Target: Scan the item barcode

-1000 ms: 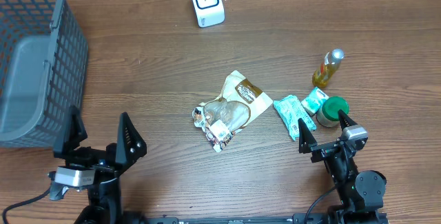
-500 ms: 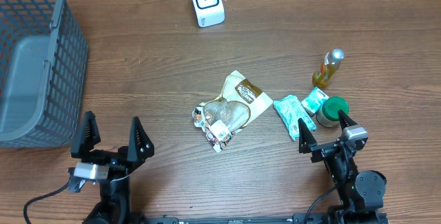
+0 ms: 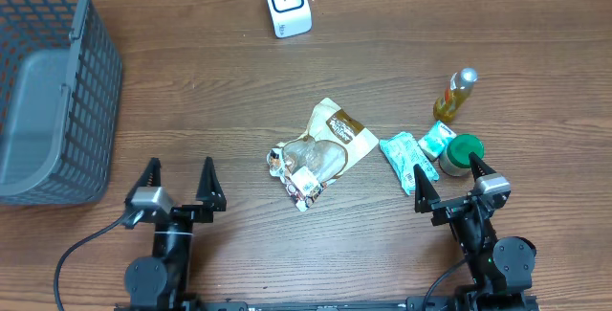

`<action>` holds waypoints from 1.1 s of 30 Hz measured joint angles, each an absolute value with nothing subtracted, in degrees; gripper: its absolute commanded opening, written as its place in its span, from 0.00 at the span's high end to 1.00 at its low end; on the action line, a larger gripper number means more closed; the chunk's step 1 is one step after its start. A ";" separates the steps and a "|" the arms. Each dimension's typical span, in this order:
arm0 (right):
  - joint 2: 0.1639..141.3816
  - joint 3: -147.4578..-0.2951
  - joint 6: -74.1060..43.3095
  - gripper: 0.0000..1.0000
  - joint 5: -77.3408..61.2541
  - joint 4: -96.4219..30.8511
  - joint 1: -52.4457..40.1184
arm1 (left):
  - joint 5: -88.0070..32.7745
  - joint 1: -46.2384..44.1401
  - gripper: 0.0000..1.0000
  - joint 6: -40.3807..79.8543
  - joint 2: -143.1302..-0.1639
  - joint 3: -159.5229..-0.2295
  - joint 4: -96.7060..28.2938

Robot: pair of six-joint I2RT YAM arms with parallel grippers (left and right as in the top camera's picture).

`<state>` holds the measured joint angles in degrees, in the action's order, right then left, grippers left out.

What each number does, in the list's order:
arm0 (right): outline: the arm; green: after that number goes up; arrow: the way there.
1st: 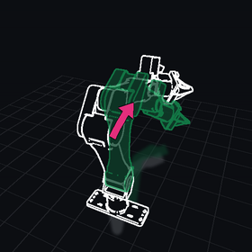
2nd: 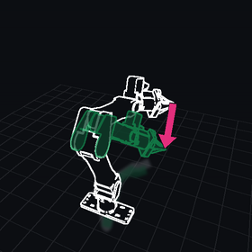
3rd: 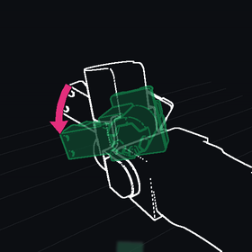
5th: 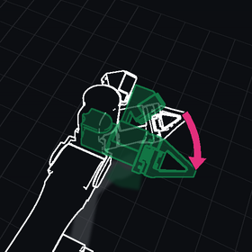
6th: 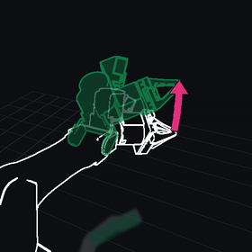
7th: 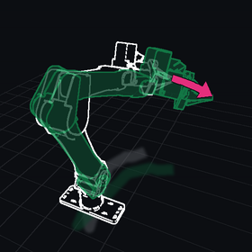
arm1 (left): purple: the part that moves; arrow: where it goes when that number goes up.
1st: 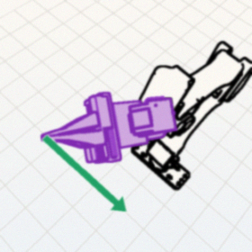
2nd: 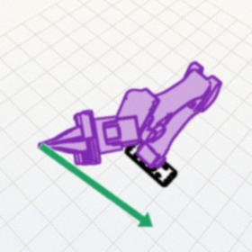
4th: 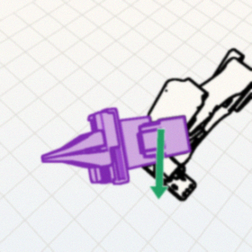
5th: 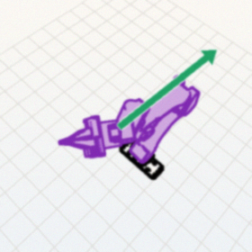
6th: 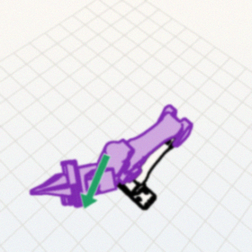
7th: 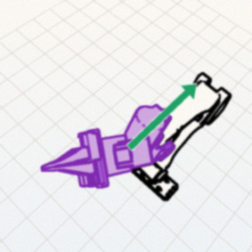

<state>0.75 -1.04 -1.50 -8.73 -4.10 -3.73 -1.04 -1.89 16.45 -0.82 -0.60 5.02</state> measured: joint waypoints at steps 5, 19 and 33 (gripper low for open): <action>0.75 -1.04 -1.50 0.00 -8.75 -4.08 -3.73 | -1.04 -1.89 0.00 14.11 -0.84 -0.47 -4.27; 0.75 -1.04 -1.48 0.00 -8.75 -4.10 -3.73 | -1.04 -1.89 0.00 11.57 -0.80 -0.47 -4.32; 0.75 -1.04 -1.52 0.00 -8.78 -4.08 -3.73 | -1.04 -1.89 0.00 11.55 -0.80 -0.47 -4.32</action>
<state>0.75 -1.04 -1.52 -8.78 -4.08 -3.73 -1.04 -1.89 11.55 -0.80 -0.47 -4.32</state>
